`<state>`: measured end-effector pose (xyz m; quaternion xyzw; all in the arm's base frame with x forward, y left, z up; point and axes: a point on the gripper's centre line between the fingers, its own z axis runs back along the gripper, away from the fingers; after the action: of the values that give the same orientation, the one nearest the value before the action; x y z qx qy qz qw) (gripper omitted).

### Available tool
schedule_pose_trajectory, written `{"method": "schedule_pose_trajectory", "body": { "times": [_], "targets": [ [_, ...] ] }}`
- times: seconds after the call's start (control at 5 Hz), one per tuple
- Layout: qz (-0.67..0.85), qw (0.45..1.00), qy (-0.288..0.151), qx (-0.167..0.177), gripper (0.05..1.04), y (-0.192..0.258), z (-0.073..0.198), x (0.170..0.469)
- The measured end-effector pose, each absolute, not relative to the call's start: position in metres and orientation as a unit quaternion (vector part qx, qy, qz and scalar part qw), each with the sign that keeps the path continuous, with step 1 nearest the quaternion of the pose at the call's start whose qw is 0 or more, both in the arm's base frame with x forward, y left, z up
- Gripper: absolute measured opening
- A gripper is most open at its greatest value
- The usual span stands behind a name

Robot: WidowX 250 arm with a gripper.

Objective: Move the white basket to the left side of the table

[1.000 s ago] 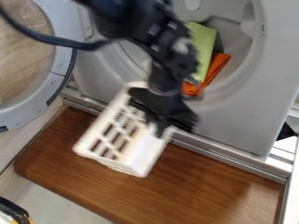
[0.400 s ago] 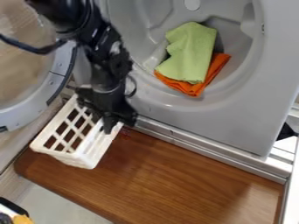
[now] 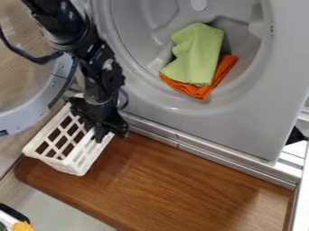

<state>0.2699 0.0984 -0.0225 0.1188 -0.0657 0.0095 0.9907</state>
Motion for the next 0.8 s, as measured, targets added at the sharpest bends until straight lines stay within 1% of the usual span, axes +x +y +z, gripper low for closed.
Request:
{"method": "schedule_pose_trajectory", "body": {
  "times": [0.2,0.4,0.6,0.8],
  "targets": [
    [0.004,0.991,-0.058,0.120,0.128,0.102,-0.029,0.272],
    [-0.003,0.992,-0.057,0.112,0.326,0.093,-0.030,0.271],
    [-0.012,0.991,-0.074,0.110,0.629,0.080,-0.019,0.273],
    [-0.007,0.991,-0.096,0.092,0.925,0.074,-0.002,0.276]
  ]
}}
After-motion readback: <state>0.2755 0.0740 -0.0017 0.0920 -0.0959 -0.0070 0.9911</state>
